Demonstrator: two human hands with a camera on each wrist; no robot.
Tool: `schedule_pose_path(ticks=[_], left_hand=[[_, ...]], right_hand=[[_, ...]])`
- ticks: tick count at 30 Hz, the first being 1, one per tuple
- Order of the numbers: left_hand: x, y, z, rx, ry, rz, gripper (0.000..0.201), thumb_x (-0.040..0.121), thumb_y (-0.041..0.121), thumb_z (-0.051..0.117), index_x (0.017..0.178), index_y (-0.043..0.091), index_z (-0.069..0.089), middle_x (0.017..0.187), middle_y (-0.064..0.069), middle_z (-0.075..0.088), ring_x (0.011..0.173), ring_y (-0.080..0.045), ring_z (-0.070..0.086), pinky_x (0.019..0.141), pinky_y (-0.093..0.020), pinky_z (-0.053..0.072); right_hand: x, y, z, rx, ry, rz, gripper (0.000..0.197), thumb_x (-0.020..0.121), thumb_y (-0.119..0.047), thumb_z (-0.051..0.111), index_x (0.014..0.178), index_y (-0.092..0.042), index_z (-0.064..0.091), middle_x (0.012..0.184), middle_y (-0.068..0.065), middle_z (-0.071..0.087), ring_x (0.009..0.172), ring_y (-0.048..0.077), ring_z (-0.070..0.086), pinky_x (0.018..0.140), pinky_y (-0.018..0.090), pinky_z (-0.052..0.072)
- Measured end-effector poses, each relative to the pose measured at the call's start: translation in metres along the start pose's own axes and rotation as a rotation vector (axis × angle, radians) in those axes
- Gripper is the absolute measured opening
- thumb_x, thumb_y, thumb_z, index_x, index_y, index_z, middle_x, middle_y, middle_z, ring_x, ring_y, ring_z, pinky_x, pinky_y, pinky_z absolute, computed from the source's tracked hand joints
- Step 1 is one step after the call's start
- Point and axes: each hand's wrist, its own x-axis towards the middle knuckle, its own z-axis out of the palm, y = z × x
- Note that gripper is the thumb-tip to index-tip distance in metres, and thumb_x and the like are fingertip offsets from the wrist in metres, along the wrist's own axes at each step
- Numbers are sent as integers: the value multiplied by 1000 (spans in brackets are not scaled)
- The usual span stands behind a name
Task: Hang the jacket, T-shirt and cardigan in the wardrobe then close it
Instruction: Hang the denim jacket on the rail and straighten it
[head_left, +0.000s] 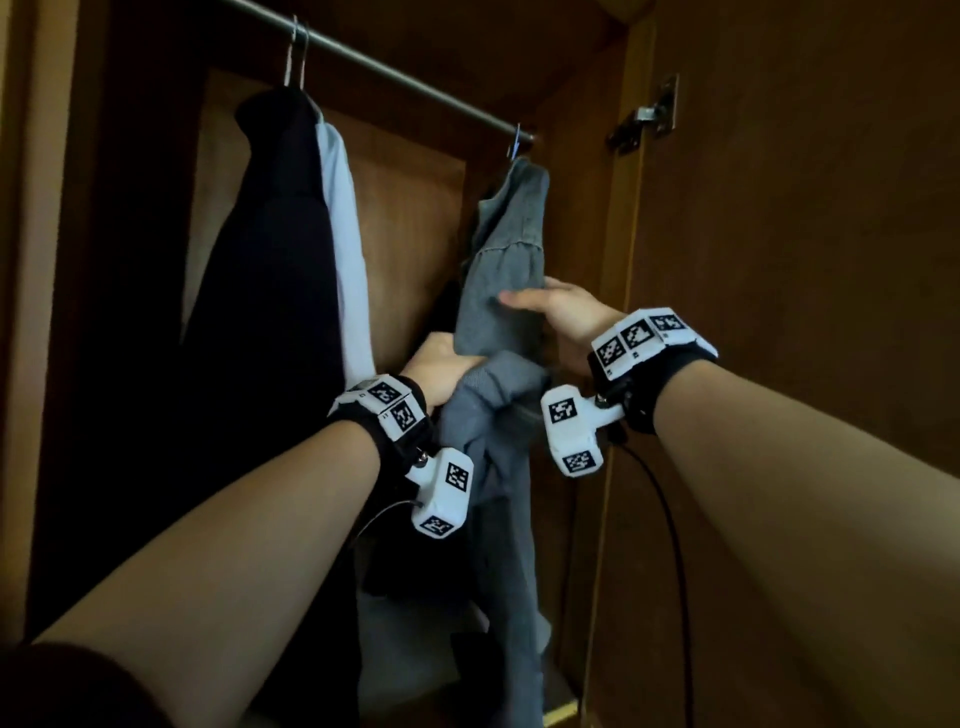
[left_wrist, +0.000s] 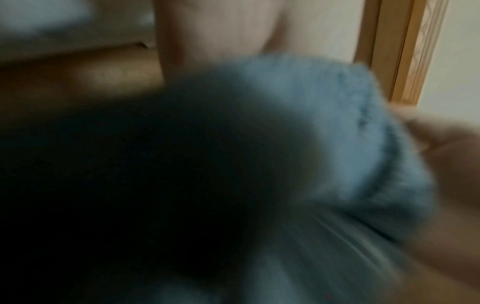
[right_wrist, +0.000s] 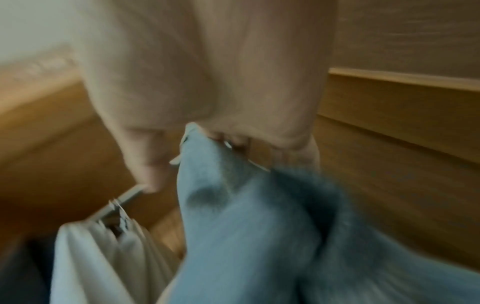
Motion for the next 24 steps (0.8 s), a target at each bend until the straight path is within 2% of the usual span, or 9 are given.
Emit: schedule_pose_path(ticks=[2,4,8,12,15,17,19,22,24], left_hand=[[-4,-23,-1,182,133,-11,41,60,39,69,91,13,75,93,-10,77,91,-28,72,87,-44,58],[-12,-40,6,303,211,12,45,67,33,67,108,15,72,104,-10,76,99,-29,70,88,-42,57],[-8,-47,21,375,145,-20,43,78,28,70,118,12,68,113,-14,73,104,-33,68,89,-41,55],[14,-32,11,259,-83,-177,71,60,42,87,118,7,65,109,-12,73,102,-27,69,94,-44,56],[18,15,-7,113,-64,-256,43,79,29,81,108,13,53,104,-6,63,101,-18,60,89,-29,53],[23,58,-28,67,33,-190,17,87,17,73,95,12,60,104,-7,65,93,-15,63,77,-22,57],[27,101,-50,-8,149,-74,8,88,8,69,83,10,63,104,-13,69,92,-19,67,83,-31,60],[22,163,-83,-101,356,134,11,90,1,62,80,5,60,86,-12,64,78,-20,66,76,-36,62],[14,196,-104,33,530,282,6,87,4,60,81,5,60,74,-9,60,71,-24,66,65,-36,63]], right_hand=[[-11,25,9,-32,-15,78,50,83,-22,76,128,-16,56,116,2,69,103,18,66,82,32,54],[-24,55,17,-62,-21,179,51,81,-22,78,124,-19,53,103,-3,67,92,15,65,71,30,54],[-25,93,24,-33,2,353,67,73,-30,82,132,-21,51,117,5,65,97,26,63,64,42,53],[-3,62,18,-250,313,282,83,75,-36,78,141,-1,41,134,14,57,116,32,59,99,41,48],[10,19,15,-380,420,185,77,86,-30,68,147,-1,33,148,16,42,135,33,43,111,38,36],[15,-16,19,-475,537,105,74,85,-30,66,146,-9,30,149,16,34,137,37,35,110,44,31],[15,-51,28,-548,609,-22,71,81,-28,64,144,-16,33,147,14,31,136,38,31,109,47,30],[28,-92,46,-538,487,-264,50,79,-25,57,128,-17,54,137,12,47,126,36,44,105,44,39],[39,-112,58,-472,361,-386,32,82,-25,56,110,-14,66,112,11,64,98,28,62,84,34,52]])
